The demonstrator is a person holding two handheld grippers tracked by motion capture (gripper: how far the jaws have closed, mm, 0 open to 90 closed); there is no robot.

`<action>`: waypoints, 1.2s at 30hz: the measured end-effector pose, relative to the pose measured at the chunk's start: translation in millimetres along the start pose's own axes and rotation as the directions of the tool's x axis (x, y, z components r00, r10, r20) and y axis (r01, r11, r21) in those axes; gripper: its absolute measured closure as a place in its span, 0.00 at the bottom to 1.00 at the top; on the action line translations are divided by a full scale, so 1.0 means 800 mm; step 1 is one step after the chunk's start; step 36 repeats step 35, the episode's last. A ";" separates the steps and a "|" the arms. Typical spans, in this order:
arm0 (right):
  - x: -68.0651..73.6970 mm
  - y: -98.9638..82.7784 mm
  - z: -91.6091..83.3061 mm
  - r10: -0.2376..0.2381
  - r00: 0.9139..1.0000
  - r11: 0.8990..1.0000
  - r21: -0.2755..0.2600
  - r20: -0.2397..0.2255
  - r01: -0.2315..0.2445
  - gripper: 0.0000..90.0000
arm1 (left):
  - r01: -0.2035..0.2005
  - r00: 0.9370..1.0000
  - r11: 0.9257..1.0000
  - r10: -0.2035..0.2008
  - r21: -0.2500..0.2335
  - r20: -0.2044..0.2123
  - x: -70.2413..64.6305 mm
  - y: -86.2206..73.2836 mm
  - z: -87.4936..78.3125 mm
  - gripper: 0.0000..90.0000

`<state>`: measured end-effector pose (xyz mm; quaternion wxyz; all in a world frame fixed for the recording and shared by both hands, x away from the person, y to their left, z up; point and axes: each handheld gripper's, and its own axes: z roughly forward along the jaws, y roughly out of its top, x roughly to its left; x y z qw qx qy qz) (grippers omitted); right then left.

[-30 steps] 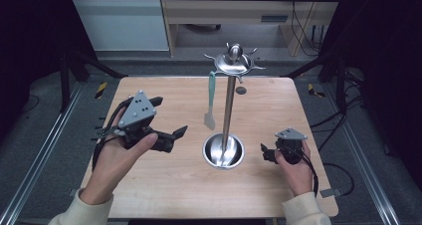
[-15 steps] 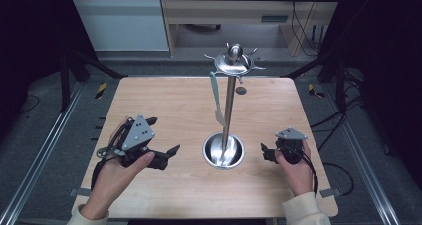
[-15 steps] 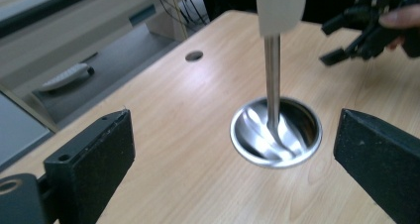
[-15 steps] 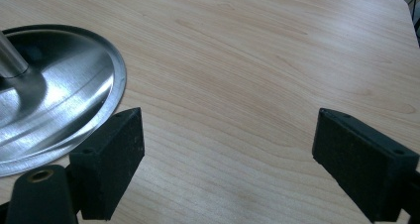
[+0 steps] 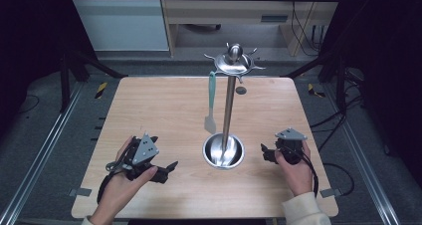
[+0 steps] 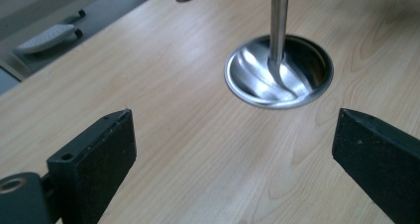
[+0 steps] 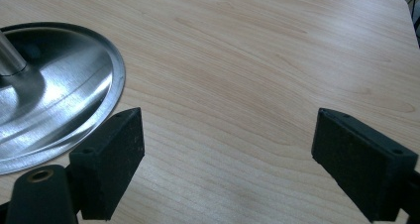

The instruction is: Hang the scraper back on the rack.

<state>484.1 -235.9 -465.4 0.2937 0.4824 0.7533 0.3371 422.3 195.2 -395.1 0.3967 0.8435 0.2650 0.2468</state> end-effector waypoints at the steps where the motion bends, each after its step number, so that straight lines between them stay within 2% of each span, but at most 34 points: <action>1: 0.000 0.000 0.000 -0.001 1.000 1.000 -0.001 0.001 0.001 0.15 | 0.004 1.000 1.000 -0.004 0.008 0.004 0.000 -0.005 0.003 0.03; 5: 0.000 0.000 0.000 -0.002 1.000 1.000 0.001 0.001 0.002 0.15 | 0.033 0.999 0.999 -0.033 0.025 0.026 0.000 -0.020 0.011 0.03; 7: 0.000 -0.001 0.001 -0.002 1.000 1.000 0.002 0.002 0.002 0.15 | 0.047 0.999 0.999 -0.047 0.027 0.027 0.000 -0.026 0.015 0.03; 12: 0.000 -0.001 0.001 0.001 1.000 1.000 0.001 0.000 -0.001 0.15 | 0.078 0.997 0.995 -0.080 0.066 0.023 0.007 -0.041 0.022 0.04; 14: 0.000 -0.001 0.000 -0.002 1.000 1.000 -0.001 -0.002 0.002 0.15 | 0.094 0.995 0.991 -0.095 0.092 0.013 0.013 -0.049 0.024 0.04; 20: 0.000 -0.001 0.001 0.000 1.000 1.000 0.004 0.000 0.000 0.15 | 0.150 0.989 0.981 -0.147 0.120 -0.030 0.035 -0.077 0.028 0.04; 23: 0.000 -0.001 0.001 0.000 1.000 1.000 0.004 -0.001 0.000 0.15 | 0.183 0.983 0.975 -0.177 0.130 -0.056 0.045 -0.093 0.030 0.05; 25: 0.000 -0.001 0.001 -0.006 1.000 1.000 0.004 -0.003 0.006 0.15 | 0.243 0.970 0.961 -0.237 0.134 -0.062 0.052 -0.104 0.030 0.05; 26: 0.000 -0.001 0.001 -0.004 1.000 1.000 0.005 -0.003 0.004 0.15 | 0.264 0.964 0.953 -0.254 0.149 -0.083 0.056 -0.110 0.029 0.05; 27: 0.000 -0.001 0.001 -0.006 1.000 1.000 0.006 -0.004 0.006 0.15 | 0.268 0.962 0.951 -0.255 0.156 -0.098 0.058 -0.113 0.029 0.05; 29: 0.001 -0.001 0.001 -0.001 1.000 1.000 0.008 -0.004 0.001 0.15 | 0.286 0.955 0.945 -0.267 0.158 -0.131 0.064 -0.123 0.028 0.06; 31: 0.001 -0.001 0.000 0.000 1.000 1.000 0.009 -0.004 0.000 0.15 | 0.292 0.950 0.944 -0.269 0.151 -0.156 0.070 -0.130 0.028 0.06; 34: 0.001 -0.001 0.000 -0.001 1.000 1.000 0.004 -0.006 0.001 0.15 | 0.260 0.950 0.956 -0.229 0.135 -0.210 0.078 -0.132 0.026 0.06; 35: 0.001 0.000 0.001 -0.004 1.000 1.000 0.004 -0.005 0.004 0.15 | 0.262 0.948 0.957 -0.232 0.120 -0.218 0.080 -0.133 0.027 0.06; 36: 0.001 0.000 0.001 -0.004 1.000 1.000 0.004 -0.005 0.004 0.15 | 0.262 0.948 0.957 -0.232 0.120 -0.218 0.080 -0.133 0.027 0.06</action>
